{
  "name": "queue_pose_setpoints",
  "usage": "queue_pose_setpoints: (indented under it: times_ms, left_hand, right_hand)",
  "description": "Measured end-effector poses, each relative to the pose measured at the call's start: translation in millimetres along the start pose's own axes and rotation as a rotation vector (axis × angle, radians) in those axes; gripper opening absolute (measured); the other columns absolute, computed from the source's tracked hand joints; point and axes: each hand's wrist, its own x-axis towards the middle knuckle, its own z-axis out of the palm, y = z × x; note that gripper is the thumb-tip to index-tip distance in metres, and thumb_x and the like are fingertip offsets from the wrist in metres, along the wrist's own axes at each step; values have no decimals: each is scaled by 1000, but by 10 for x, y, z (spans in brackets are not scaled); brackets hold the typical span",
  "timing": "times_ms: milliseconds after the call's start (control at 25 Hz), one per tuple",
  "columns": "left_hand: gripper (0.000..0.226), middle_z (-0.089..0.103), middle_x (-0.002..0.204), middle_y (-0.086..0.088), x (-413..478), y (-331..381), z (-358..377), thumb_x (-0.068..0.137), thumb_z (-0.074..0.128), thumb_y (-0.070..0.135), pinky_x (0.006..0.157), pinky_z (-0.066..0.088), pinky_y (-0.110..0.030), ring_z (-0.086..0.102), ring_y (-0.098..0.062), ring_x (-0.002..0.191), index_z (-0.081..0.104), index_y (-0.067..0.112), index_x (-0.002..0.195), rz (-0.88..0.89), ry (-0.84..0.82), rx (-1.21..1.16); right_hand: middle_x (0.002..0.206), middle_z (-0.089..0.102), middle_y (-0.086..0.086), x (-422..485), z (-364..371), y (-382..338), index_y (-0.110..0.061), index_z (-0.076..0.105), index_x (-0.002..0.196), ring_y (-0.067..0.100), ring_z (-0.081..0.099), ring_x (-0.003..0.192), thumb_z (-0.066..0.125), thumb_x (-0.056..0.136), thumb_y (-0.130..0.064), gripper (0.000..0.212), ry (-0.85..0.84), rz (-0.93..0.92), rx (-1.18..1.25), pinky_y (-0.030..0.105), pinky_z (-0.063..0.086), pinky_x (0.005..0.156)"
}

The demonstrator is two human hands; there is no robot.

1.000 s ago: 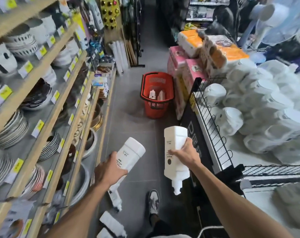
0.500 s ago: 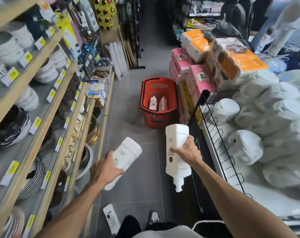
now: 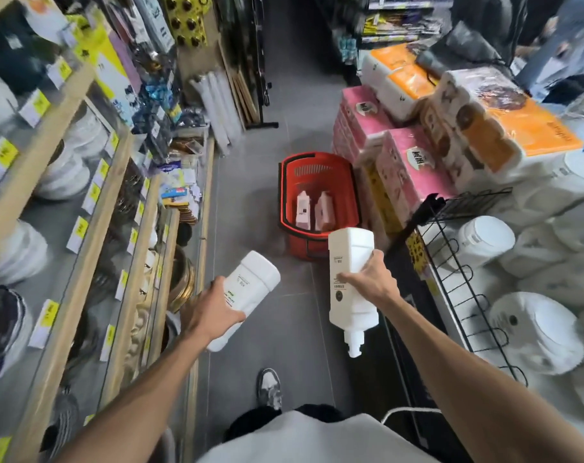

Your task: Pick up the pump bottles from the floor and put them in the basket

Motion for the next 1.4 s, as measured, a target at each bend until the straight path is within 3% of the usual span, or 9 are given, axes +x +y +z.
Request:
queue_pose_setpoints:
  times_ms: [120, 320, 520, 840, 1000, 1200, 1400]
  left_hand:
    - [70, 65, 120, -6, 613, 39, -241, 71, 80, 43, 66, 34, -31, 51, -26, 81, 45, 20, 127, 28, -6, 5]
    - [68, 67, 118, -6, 1496, 207, -460, 65, 77, 52, 67, 38, -33, 64, -33, 92, 45, 23, 118, 116, -10, 78]
    - [68, 67, 118, -4, 2331, 648, -521, 68, 75, 54, 69, 40, -34, 65, -34, 98, 43, 23, 120, 151, -31, 108]
    - [72, 66, 120, -6, 3547, 1342, -546, 64, 76, 54, 74, 44, -37, 64, -37, 98, 42, 23, 120, 128, -76, 69]
    - [72, 67, 118, -5, 4050, 1570, -490, 60, 74, 54, 81, 50, -40, 64, -37, 97, 42, 25, 117, 109, -123, 21]
    - [69, 65, 124, -2, 4792, 1830, -427, 62, 74, 54, 79, 50, -38, 64, -36, 100, 42, 26, 117, 167, -188, 51]
    - [71, 64, 125, 1, 5661, 2082, -346, 63, 74, 54, 81, 50, -39, 64, -35, 103, 42, 26, 120, 188, -267, 69]
  right_hand:
    - [110, 62, 3, 348, 54, -308, -28, 27, 125, 30, 65, 99, 79, 59, -55, 88, 25, 30, 12, 52, 57, 87]
    - [111, 62, 2, 922, 8, -678, -29, 27, 125, 30, 65, 100, 76, 53, -60, 92, 60, 77, 34, 53, 57, 88]
    - [112, 61, 3, 1715, -124, -973, -28, 25, 126, 30, 64, 102, 77, 58, -58, 91, 96, 62, 52, 54, 56, 90]
    - [112, 59, 4, 3019, -598, -1324, -20, 29, 132, 28, 61, 97, 82, 72, -46, 85, 117, 103, 75, 41, 51, 83]
    - [112, 59, 3, 3515, -692, -1438, -21, 29, 130, 29, 61, 99, 82, 71, -46, 83, 114, 134, 66, 40, 49, 81]
    - [111, 60, 3, 4141, -677, -1668, -22, 29, 130, 32, 63, 100, 81, 66, -51, 87, 97, 214, 37, 47, 53, 86]
    - [115, 62, 3, 4797, -591, -1865, -21, 29, 135, 29, 61, 100, 82, 67, -48, 90, 87, 279, 40, 38, 44, 81]
